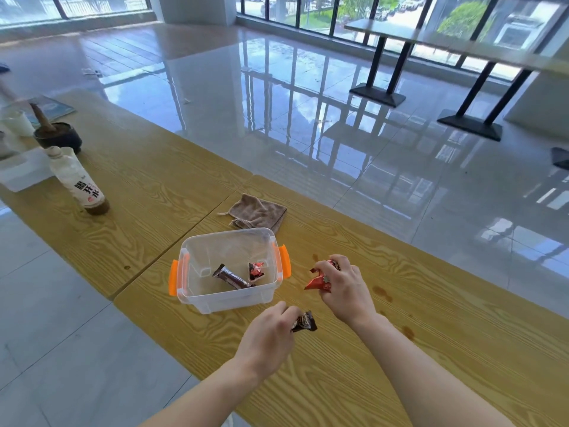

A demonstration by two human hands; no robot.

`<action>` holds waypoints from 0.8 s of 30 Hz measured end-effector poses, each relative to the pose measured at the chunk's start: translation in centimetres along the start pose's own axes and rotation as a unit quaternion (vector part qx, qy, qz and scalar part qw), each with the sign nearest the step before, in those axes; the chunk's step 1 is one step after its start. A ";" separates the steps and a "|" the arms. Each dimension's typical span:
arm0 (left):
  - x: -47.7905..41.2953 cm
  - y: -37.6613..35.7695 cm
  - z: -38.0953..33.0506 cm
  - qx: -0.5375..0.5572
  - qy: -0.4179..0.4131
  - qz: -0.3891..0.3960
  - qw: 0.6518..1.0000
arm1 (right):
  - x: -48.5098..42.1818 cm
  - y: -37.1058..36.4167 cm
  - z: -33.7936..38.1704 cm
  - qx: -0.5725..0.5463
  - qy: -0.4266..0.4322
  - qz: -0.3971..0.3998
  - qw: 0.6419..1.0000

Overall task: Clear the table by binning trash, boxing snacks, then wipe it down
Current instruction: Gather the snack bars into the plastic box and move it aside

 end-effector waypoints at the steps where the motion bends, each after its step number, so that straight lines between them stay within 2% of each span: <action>1: -0.2 0.6 -0.3 0.002 -0.007 -0.010 1.000 | -0.1 0.6 0.1 -0.001 0.002 -0.008 1.000; 7: -0.9 5.0 -0.1 0.023 -0.026 -0.075 0.997 | -1.4 3.8 2.8 -0.017 0.041 -0.053 0.998; 13: -0.9 10.2 2.9 0.021 0.013 -0.136 0.990 | -2.8 5.1 7.6 -0.036 0.091 -0.067 0.993; 17: -1.1 13.0 5.8 0.013 0.045 -0.153 0.987 | -3.9 4.9 10.5 -0.049 0.112 -0.051 0.991; 24: -3.2 14.3 11.3 -0.111 0.105 -0.123 0.981 | -5.9 2.2 15.3 -0.035 0.169 0.026 0.985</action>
Point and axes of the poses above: each hand's wrist, its own x-axis away from the middle knuckle, its own y-axis out of the back of the hand, z = x × y, the point moved 8 cm from there along -x, towards the middle knuckle, and after that the axes turned 11 degrees about x, right-handed, at the moved point
